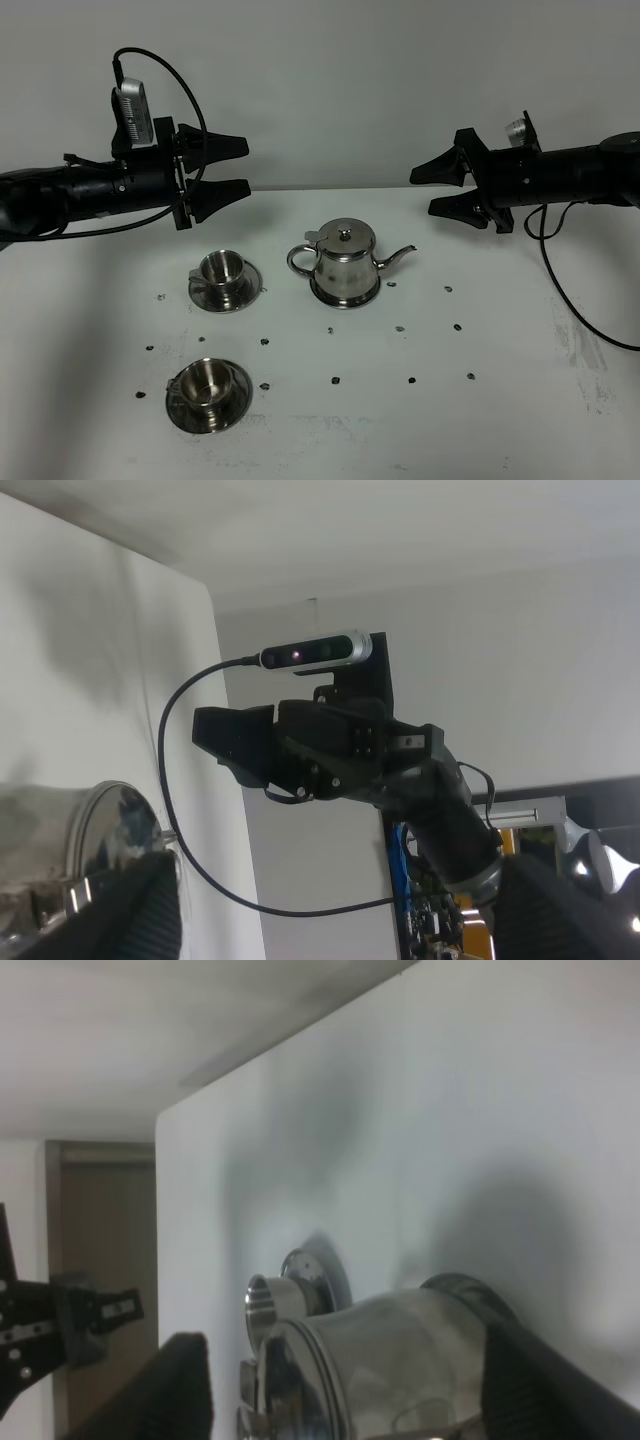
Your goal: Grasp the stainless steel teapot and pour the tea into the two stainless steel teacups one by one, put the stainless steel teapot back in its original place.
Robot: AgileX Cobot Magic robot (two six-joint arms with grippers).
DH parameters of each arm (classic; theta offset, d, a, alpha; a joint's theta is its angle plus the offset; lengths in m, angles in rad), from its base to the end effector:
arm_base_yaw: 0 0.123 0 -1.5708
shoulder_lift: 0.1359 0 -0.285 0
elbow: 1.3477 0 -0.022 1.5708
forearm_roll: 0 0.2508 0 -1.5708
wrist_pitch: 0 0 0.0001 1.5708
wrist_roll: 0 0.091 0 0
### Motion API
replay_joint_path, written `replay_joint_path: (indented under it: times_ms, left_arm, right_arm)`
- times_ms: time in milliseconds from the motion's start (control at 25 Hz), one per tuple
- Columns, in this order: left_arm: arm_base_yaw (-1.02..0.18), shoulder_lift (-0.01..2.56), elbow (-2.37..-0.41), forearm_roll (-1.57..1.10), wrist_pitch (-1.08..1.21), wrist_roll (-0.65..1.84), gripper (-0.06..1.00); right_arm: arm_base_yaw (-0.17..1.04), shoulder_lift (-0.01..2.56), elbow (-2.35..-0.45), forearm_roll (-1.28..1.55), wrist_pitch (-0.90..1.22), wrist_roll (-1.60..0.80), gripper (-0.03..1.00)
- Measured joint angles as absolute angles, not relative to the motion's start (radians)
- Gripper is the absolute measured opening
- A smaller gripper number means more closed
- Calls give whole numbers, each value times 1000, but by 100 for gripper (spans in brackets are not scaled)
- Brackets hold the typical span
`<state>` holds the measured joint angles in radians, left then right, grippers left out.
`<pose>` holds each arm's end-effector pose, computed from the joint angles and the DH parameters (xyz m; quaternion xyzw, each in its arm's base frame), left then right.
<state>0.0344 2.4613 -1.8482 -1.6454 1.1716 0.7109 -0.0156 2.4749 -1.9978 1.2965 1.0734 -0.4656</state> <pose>0.5080 -0.0662 0.1514 -0.0833 0.7489 -0.6266 0.1987 0.5191 0.0689 0.1558 0.0750 0.8338 0.5194 0.1715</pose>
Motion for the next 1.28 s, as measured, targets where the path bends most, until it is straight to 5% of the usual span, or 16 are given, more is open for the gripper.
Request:
replay_joint_path:
  times_ms: [400,760,1080,1280]
  left_arm:
    - [34,2461,-1848,-1645,1172,728,70]
    - [34,2437,-1848,-1550,1142,958,68]
    - [28,2182,-1848,-904,876,856,58]
    - [23,1972,-1824,-664,831,726,54]
  right_arm:
    - [-16,2475,-1998,1295,1063,-479,59]
    - [-16,2485,-2116,1219,1060,-759,59]
    - [21,2427,-2363,510,1078,-478,57]
    - [104,2238,-2284,182,1082,-356,53]
